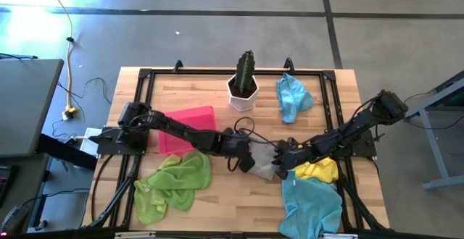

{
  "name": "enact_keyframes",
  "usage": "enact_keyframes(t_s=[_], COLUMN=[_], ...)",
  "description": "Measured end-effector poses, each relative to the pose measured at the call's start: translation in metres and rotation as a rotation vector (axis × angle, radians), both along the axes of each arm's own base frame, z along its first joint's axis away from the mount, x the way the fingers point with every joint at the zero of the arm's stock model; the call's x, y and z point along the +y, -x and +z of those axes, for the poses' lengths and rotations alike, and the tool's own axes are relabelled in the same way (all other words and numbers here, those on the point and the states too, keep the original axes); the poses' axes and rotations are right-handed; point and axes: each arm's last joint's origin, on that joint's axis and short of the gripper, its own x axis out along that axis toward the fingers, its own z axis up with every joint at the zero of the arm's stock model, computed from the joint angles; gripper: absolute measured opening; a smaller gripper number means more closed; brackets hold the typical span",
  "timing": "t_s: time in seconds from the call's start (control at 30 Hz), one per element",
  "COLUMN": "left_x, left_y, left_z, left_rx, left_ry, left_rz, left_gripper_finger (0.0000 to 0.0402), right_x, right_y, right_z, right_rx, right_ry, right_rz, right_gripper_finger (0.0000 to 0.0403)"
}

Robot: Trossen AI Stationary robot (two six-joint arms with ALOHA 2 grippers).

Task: Fold microfiber towels
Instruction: Put the folded gray microfiber cloth into the transparent pink bin

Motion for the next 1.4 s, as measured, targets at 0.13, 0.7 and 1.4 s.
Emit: enact_keyframes(t_s=[0.13, 0.7, 1.4], left_x=[0.003, -0.018, -0.029], left_y=[0.003, 0.008, 0.021], left_z=[-0.002, 0.015, 0.01], left_rx=[0.033, 0.052, 0.171], left_ry=[-0.002, -0.085, -0.079], left_rz=[0.023, -0.226, -0.227], left_gripper_finger=[0.0219, 0.0218, 0.0218], right_x=[0.0, -0.004, -0.004], right_y=[0.0, -0.002, -0.003], right_z=[0.0, 0.0, 0.001], right_rx=[0.005, -0.002, -0.001], right_ry=[-0.026, 0.07, 0.122], right_rz=[-0.009, 0.071, 0.139], right_gripper_finger=[0.0121, 0.0124, 0.0124])
